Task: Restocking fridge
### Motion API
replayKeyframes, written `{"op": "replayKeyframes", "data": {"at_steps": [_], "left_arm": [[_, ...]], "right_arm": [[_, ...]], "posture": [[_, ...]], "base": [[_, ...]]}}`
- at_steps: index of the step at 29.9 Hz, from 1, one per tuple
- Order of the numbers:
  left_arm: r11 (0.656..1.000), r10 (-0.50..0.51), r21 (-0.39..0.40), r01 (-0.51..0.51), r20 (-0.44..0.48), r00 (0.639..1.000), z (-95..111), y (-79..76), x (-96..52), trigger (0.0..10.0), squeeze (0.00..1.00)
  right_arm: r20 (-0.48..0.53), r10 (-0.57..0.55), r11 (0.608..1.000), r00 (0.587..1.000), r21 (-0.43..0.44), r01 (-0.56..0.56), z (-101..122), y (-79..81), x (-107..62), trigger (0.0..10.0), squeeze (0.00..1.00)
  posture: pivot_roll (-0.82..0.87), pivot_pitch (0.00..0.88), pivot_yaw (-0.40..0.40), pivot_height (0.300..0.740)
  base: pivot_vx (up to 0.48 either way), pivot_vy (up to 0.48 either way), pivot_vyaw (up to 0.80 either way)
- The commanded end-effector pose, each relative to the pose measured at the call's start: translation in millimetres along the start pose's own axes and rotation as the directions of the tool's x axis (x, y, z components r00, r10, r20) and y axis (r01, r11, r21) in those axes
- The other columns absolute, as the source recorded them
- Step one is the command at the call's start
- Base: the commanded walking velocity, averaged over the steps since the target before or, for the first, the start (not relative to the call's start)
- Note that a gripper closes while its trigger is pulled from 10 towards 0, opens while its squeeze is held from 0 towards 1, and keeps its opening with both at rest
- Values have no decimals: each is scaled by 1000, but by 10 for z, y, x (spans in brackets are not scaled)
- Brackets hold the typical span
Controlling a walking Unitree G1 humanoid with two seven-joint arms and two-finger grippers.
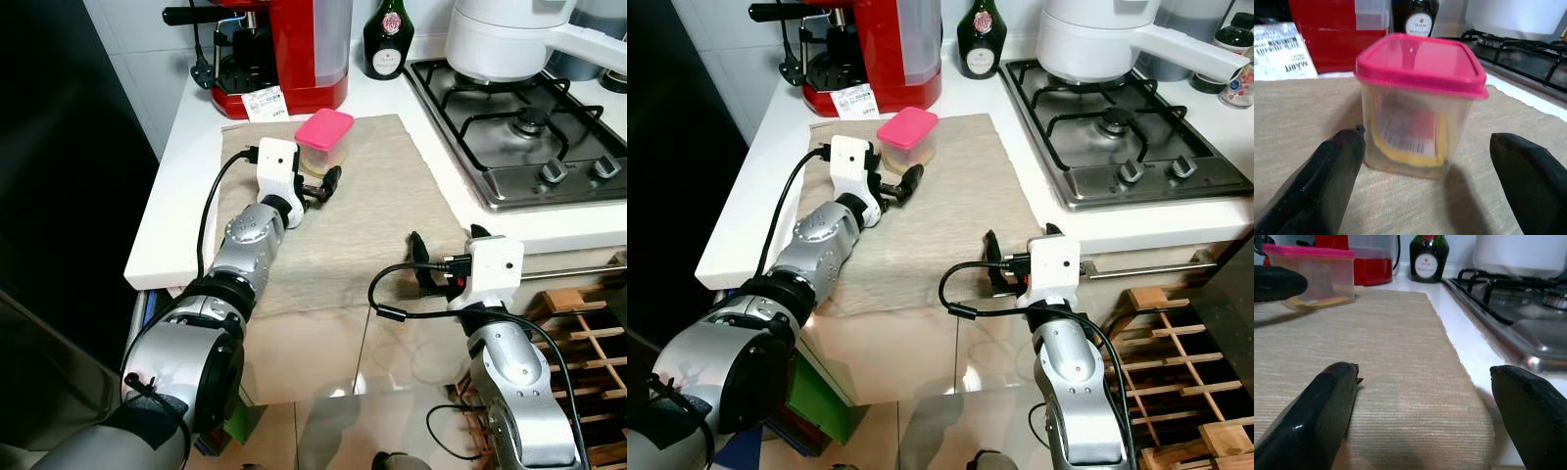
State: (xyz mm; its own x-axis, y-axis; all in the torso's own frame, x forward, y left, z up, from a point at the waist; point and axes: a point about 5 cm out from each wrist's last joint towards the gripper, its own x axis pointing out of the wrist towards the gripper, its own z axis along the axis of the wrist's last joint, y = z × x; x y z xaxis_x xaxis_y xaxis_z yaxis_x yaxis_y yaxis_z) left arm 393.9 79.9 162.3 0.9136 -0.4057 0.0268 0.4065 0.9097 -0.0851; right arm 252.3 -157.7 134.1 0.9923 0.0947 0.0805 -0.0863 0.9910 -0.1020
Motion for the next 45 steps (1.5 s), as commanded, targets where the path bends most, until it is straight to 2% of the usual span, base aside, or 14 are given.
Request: {"op": "replayKeyframes", "data": {"at_steps": [1,18,23,24,25,37,45], "left_arm": [[1000,11,5,-11,6,1000,44,13,18,10000,0],[1000,31,-4,-31,-11,999,90,-14,65,10000,0],[995,101,-7,-101,-36,994,68,22,64,10000,0],[991,127,-31,-129,-45,991,57,33,63,10000,0],[986,162,-40,-164,-51,986,55,24,71,0,0],[983,178,-22,-180,-67,982,18,-81,94,0,0],[983,166,-63,-171,-70,984,15,-87,96,0,0]], "right_arm": [[-3,8,1000,1000,-4,-8,16,14,-36,10000,78],[-35,-21,999,999,-37,20,36,-72,-245,10000,75],[-49,-24,999,998,-44,22,41,-89,-307,10000,75],[-52,-23,999,998,-45,21,42,-88,-319,10000,75],[-55,-22,999,998,-46,20,43,-84,-328,10000,78],[-71,-24,999,997,-40,22,42,-57,-365,10000,78],[-78,-35,999,996,-36,32,41,-58,-384,10000,78]], "posture": [[-249,87,91,740],[-321,127,91,740],[-334,139,88,740],[-335,140,88,740],[-336,143,88,740],[-339,156,98,740],[-343,158,103,740]], "base": [[0,0,0],[0,0,0],[0,0,0],[0,0,0],[0,0,0],[0,0,0],[0,0,0]]}}
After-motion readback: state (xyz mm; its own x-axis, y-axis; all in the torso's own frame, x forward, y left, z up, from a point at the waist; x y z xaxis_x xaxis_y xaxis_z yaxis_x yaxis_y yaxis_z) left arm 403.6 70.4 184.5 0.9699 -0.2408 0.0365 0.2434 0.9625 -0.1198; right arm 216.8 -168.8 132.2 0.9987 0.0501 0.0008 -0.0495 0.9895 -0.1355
